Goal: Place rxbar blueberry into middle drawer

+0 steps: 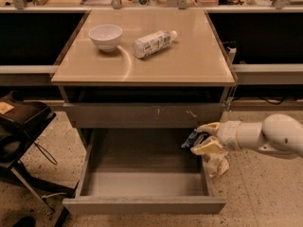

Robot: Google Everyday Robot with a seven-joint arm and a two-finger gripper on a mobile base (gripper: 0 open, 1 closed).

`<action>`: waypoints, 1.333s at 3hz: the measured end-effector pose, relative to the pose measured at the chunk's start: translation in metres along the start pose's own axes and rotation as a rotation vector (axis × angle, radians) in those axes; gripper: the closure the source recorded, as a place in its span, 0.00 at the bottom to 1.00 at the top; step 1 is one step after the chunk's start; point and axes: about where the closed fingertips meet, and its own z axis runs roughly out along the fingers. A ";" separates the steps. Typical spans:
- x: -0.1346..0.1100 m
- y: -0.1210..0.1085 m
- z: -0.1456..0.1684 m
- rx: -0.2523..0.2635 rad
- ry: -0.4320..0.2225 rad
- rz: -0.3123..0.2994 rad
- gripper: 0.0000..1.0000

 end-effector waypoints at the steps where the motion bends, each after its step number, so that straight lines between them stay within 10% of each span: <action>1: 0.067 -0.025 0.043 0.044 0.008 0.003 1.00; 4: 0.108 0.022 0.123 -0.087 0.050 0.070 1.00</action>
Offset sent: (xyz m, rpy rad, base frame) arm 0.0275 -0.0367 -0.1230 -0.0159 0.0720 0.0121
